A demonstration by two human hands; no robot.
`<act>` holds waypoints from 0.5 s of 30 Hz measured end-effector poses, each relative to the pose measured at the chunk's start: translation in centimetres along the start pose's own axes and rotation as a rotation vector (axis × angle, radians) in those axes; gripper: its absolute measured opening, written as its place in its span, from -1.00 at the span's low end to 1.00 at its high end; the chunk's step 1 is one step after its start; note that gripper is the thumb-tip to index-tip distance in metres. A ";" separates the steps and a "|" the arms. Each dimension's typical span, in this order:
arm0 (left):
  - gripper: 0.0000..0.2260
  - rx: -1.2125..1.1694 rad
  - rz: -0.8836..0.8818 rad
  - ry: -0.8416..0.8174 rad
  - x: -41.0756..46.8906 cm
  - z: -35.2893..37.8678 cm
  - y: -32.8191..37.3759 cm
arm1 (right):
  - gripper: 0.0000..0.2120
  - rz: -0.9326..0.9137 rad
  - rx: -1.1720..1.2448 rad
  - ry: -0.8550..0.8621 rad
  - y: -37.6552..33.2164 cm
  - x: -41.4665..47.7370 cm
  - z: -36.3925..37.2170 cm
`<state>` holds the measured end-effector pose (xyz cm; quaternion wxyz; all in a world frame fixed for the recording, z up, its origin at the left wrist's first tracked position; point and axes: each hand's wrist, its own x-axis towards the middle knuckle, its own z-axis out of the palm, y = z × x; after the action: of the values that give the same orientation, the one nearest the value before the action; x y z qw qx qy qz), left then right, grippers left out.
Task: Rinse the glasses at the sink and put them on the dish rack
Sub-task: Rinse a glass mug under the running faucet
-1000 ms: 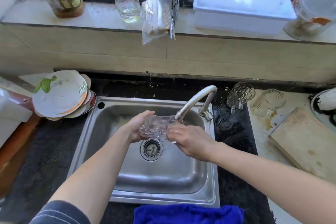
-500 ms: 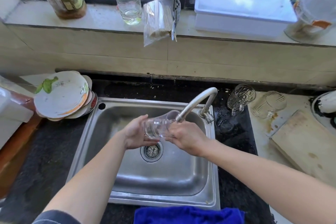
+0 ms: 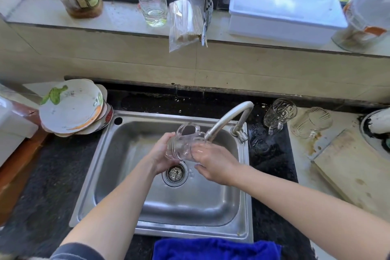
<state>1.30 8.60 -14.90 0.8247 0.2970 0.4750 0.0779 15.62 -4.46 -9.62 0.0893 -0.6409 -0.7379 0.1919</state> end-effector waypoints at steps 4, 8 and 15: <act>-0.66 0.100 -0.059 0.030 -0.2 -1.0 0.9 | -0.66 -0.119 -0.008 0.076 1.2 -0.2 0.2; -0.67 0.206 -0.161 0.036 -0.3 -1.8 1.1 | -0.60 -0.224 -0.042 0.094 1.5 0.0 1.0; -0.56 0.265 -0.358 -0.043 -1.9 -2.3 0.7 | -0.81 -0.243 -0.006 0.066 1.8 1.2 -0.7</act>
<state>-1.51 9.35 -13.98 0.7892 0.3154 0.5083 -0.1391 17.34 -2.98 -9.87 0.1341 -0.5529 -0.8074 0.1562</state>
